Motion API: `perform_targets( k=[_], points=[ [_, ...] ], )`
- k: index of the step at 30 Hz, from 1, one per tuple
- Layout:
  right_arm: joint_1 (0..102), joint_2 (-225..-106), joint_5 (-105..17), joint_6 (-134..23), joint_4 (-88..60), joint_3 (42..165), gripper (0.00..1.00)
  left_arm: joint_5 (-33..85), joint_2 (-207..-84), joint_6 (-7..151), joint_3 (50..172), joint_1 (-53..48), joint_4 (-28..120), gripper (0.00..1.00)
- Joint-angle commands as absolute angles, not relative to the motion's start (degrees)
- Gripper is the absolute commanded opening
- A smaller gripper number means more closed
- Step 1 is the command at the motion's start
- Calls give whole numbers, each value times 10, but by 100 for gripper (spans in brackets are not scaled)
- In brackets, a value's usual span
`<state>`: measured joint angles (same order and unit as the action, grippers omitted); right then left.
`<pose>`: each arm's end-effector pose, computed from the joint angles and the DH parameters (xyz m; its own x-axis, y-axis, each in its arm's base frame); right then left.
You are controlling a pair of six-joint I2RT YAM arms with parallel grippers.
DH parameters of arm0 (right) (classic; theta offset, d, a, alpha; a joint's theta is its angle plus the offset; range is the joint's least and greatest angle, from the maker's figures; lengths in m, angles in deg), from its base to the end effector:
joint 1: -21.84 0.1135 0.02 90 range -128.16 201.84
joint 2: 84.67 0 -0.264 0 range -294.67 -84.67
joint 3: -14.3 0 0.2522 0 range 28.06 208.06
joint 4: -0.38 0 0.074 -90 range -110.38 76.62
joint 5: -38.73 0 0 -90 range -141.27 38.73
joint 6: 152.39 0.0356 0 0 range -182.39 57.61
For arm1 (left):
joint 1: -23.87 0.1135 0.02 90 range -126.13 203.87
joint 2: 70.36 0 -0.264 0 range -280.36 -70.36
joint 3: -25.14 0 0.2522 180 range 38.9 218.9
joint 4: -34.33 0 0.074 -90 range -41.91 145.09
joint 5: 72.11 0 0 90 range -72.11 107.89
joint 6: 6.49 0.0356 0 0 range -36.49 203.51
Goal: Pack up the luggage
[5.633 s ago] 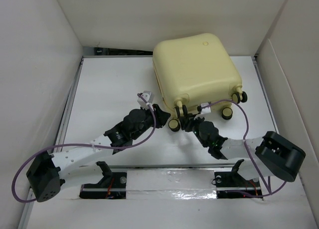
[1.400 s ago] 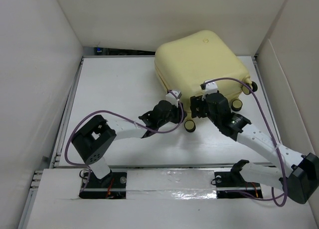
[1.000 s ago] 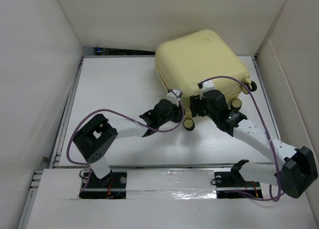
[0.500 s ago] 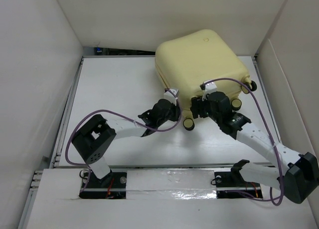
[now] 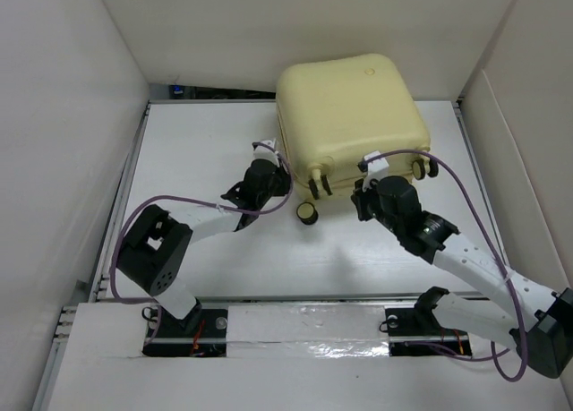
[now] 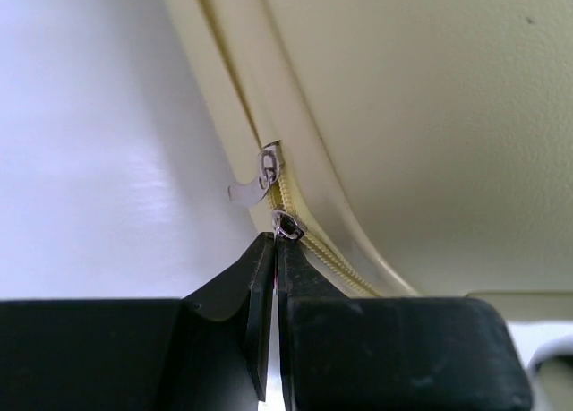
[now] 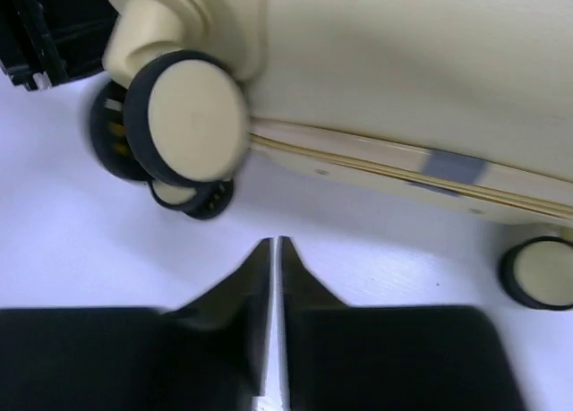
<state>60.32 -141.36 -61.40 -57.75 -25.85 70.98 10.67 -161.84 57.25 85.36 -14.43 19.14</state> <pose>0.1801 0.1351 0.2859 -0.3845 -0.2039 -0.9003 -0.4594 0.8882 -0.0049 0.2754 -0.2118 0.2163 -0.4249 -0.2237 -0.8771 0.3703 0.8412 -0.3940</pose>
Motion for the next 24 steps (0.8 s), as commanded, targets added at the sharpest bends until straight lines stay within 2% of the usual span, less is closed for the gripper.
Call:
perform_targets(
  k=[1, 3, 5, 6, 8, 9, 12, 15, 18, 19, 21, 22, 24],
  points=[
    [634, -1398, -645, -579, -221, 721, 0, 31, -1589, 555, 841, -90, 217, 0],
    [665, -1405, -657, -576, -221, 730, 0, 36, -1580, 546, 831, -90, 204, 2],
    [682, -1413, -670, -573, -218, 734, 0, 35, -1563, 533, 809, -90, 194, 17],
    [694, -1421, -673, -571, -216, 738, 0, 29, -1555, 523, 793, -90, 193, 32],
    [704, -1426, -682, -569, -218, 744, 0, 23, -1525, 513, 772, -90, 185, 41],
    [711, -1427, -687, -563, -220, 746, 0, 21, -1512, 506, 762, -90, 182, 50],
    [711, -1416, -702, -558, -208, 747, 0, -5, -1456, 481, 707, -90, 174, 63],
    [711, -1412, -710, -557, -208, 758, 1, -17, -1398, 470, 686, -90, 174, 65],
    [711, -1418, -716, -556, -218, 775, 20, 11, -1350, 468, 675, -90, 177, 64],
    [711, -1420, -717, -555, -223, 779, 36, 22, -1337, 466, 672, -90, 180, 64],
    [711, -1416, -730, -553, -227, 782, 50, 67, -1297, 461, 665, -90, 185, 64],
    [711, -1412, -741, -549, -229, 782, 61, 82, -1279, 453, 650, -90, 184, 64],
    [711, -1390, -800, -546, -246, 780, 71, 101, -1223, 446, 637, -98, 192, 64]
  ],
)
